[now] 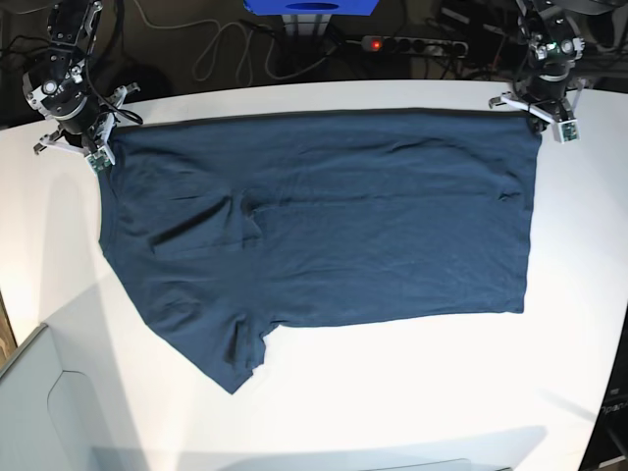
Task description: Fold the T-shirt properly
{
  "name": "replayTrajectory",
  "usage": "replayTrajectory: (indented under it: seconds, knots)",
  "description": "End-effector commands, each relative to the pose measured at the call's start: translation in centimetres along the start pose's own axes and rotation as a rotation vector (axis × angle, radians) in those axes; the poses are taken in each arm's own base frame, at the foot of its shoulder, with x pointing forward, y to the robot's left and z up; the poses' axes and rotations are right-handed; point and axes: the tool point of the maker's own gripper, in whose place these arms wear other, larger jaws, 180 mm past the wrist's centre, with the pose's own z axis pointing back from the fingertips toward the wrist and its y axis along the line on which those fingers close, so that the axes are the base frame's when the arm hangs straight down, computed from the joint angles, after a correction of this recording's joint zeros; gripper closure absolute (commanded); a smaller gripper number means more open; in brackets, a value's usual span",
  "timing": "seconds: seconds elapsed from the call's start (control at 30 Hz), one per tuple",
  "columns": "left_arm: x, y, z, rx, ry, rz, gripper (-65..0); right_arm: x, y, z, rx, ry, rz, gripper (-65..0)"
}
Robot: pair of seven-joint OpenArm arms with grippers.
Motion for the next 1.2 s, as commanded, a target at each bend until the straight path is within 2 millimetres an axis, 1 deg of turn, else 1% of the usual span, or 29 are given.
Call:
replayTrajectory:
  seconds: [0.0, 0.17, 0.3, 0.63, 0.73, 0.77, 0.83, 0.87, 0.97, 1.03, 1.07, 1.1, 1.17]
  knots:
    - [0.8, 0.6, 0.4, 0.014, -0.031, -0.014, 0.0, 0.5, -0.8, 0.5, -0.02, -0.018, 0.02, -0.1]
    - [-0.2, 0.8, 0.9, 0.016, -0.006, -0.024, 0.0, 0.4, -0.8, 0.5, -0.021, -0.015, 0.02, -0.1]
    - [-1.5, 0.3, 1.6, 0.012, 0.018, -0.008, 0.0, -0.5, -1.9, 0.9, -0.048, 0.001, -0.005, -0.1]
    - [-1.3, 0.1, 1.7, 0.012, 0.012, -0.006, 0.0, -0.5, -1.8, 0.9, -0.047, 0.001, -0.005, -0.2]
    - [-2.0, 0.4, 2.0, 0.015, 0.03, -0.014, 0.0, -1.0, -1.5, 1.0, -0.041, 0.013, -0.004, -0.3]
    - [-2.0, 0.4, 2.0, 0.015, 0.031, -0.013, 0.0, -1.0, -1.5, 1.0, -0.041, 0.013, -0.004, -1.3]
    - [-2.1, 0.4, 2.0, 0.017, 0.032, -0.011, 0.0, -1.0, -1.6, 1.0, -0.042, 0.012, -0.003, -6.4]
    - [-2.1, 0.4, 2.0, 0.019, 0.032, -0.01, 0.0, -1.0, -1.6, 1.0, -0.044, 0.012, -0.003, -10.1]
    - [-2.1, 0.4, 2.1, 0.02, 0.033, -0.008, -10.7, -0.9, -1.6, 1.1, -0.043, 0.009, -0.002, -24.5]
    - [-1.6, 0.9, 2.4, 0.033, 0.018, -0.008, -17.5, -0.9, -1.4, 1.1, -0.031, 0.008, 0.009, -32.6]
    - [-1.5, 1.1, 2.6, 0.044, 0.011, 0.007, -20.5, -1.1, -1.4, 1.2, -0.025, 0.011, 0.014, -35.8]
    - [-1.3, 1.4, 2.9, 0.052, -0.001, 0.027, -22.8, -1.3, -2.0, 1.4, -0.041, 0.012, -0.001, -37.9]
    - [0.1, 1.8, 3.5, 0.058, -0.047, 0.06, -26.2, -1.8, -2.6, 1.7, -0.069, 0.012, -0.056, -39.9]
